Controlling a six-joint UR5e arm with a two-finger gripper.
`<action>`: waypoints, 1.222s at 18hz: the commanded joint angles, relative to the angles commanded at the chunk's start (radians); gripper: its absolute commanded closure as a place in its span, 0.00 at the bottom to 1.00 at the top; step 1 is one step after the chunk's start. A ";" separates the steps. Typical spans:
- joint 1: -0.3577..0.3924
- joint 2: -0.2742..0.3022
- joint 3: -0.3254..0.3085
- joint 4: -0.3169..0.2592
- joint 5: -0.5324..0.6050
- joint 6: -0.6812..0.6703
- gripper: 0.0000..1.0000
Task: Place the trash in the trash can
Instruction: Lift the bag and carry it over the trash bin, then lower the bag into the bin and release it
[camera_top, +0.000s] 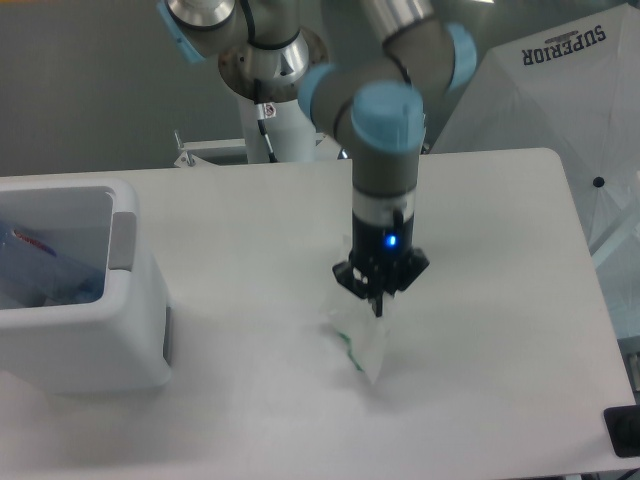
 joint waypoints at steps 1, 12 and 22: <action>0.000 0.008 0.034 0.000 -0.044 -0.022 1.00; -0.078 0.117 0.218 0.005 -0.249 -0.081 1.00; -0.320 0.184 0.165 -0.009 -0.243 0.263 1.00</action>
